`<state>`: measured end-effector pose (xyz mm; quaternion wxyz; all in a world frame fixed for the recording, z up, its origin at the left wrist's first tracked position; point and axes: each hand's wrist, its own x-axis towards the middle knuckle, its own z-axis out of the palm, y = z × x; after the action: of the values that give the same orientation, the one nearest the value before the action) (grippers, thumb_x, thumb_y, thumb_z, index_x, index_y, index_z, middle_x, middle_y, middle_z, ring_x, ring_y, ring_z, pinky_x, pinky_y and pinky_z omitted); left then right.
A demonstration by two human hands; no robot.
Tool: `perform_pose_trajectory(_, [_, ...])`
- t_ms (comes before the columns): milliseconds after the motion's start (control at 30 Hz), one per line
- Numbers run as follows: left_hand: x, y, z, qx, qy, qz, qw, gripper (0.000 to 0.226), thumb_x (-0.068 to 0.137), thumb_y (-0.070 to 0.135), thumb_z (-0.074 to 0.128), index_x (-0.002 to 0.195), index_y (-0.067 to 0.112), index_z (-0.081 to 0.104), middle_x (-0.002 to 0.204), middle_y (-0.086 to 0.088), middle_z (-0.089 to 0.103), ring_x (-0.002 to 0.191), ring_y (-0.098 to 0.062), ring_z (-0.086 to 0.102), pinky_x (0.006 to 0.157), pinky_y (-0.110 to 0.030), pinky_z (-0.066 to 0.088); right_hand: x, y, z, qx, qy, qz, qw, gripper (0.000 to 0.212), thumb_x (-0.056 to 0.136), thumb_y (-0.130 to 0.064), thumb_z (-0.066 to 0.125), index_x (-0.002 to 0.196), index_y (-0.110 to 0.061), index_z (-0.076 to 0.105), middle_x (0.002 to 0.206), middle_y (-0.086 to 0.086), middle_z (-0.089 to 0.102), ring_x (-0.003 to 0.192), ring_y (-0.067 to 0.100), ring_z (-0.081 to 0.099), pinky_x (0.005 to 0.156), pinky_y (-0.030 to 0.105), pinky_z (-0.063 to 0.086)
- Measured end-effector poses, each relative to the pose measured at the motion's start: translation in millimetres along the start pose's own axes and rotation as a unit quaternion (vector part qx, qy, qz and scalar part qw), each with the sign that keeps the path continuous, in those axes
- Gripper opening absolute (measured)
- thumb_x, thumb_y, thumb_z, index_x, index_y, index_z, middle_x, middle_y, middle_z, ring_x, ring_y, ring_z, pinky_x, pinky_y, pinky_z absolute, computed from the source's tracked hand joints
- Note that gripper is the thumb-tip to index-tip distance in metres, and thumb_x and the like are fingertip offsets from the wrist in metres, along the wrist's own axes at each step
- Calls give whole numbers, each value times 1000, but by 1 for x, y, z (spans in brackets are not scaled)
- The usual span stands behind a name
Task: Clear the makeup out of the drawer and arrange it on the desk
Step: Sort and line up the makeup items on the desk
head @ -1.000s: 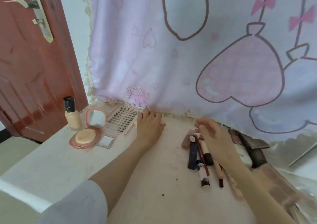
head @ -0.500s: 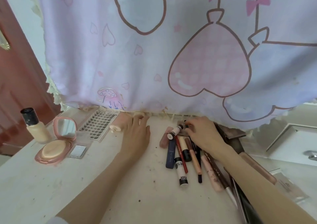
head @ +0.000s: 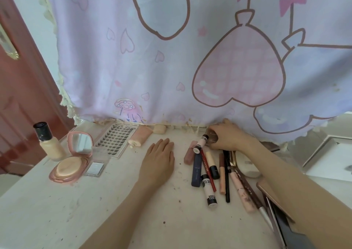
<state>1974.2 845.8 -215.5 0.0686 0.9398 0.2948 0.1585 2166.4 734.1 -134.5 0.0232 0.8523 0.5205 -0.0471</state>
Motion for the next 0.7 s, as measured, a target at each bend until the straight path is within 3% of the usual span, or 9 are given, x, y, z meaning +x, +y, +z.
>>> perform_pose_trajectory(67, [0, 0, 0, -1, 2, -1, 1000, 84, 74, 42, -12, 140, 19, 35, 151, 3, 29, 140, -13, 21, 113, -25, 8, -6, 0, 5, -15, 52, 15, 998, 54, 80, -48, 53, 127, -20, 47, 127, 4, 52, 123, 24, 34, 97, 37, 33])
perform_pose_trajectory(167, [-1, 1, -1, -10, -5, -11, 1000, 57, 93, 32, 7, 141, 20, 34, 151, 3, 28, 141, -13, 20, 113, -25, 7, -19, 3, 4, -36, 119, 42, 991, 62, 81, -48, 52, 134, -20, 40, 136, 5, 43, 129, 25, 30, 102, 39, 30])
perform_pose_trajectory(267, [-3, 2, -4, -22, -8, -13, 1000, 42, 100, 23, 24, 141, 20, 34, 152, 3, 26, 141, -13, 18, 114, -26, 7, -32, 8, -2, -36, 166, 69, 983, 61, 81, -46, 52, 135, -19, 39, 134, 9, 42, 125, 27, 34, 99, 38, 32])
perform_pose_trajectory(400, [-6, 3, -8, -57, -9, -5, 998, 42, 99, 20, 25, 141, 23, 33, 151, 7, 29, 140, -10, 20, 115, -26, 7, -50, 6, -10, 41, 226, 89, 969, 56, 83, -43, 52, 130, -14, 45, 120, 11, 48, 112, 28, 44, 95, 37, 39])
perform_pose_trajectory(467, [-10, 5, -14, -101, -6, -6, 995, 41, 99, 18, 28, 139, 23, 37, 146, 7, 37, 137, -9, 27, 112, -22, 9, -58, -1, -14, 97, 264, 96, 955, 50, 85, -40, 53, 125, -12, 50, 117, 12, 50, 109, 28, 46, 93, 38, 39])
perform_pose_trajectory(600, [-22, 8, -26, -228, 1, -66, 971, 36, 98, 19, 35, 132, 24, 47, 132, 9, 51, 123, -11, 44, 102, -21, 28, -63, -13, -14, 80, 270, 86, 956, 50, 86, -41, 52, 128, -15, 49, 124, 8, 49, 115, 27, 44, 98, 41, 31])
perform_pose_trajectory(700, [-34, 9, -31, -324, -7, -86, 942, 33, 97, 19, 38, 128, 26, 50, 128, 13, 52, 122, -6, 46, 98, -19, 30, -69, -22, -15, 193, 283, 78, 936, 49, 85, -38, 57, 127, -14, 47, 124, 5, 50, 112, 24, 48, 93, 36, 40])
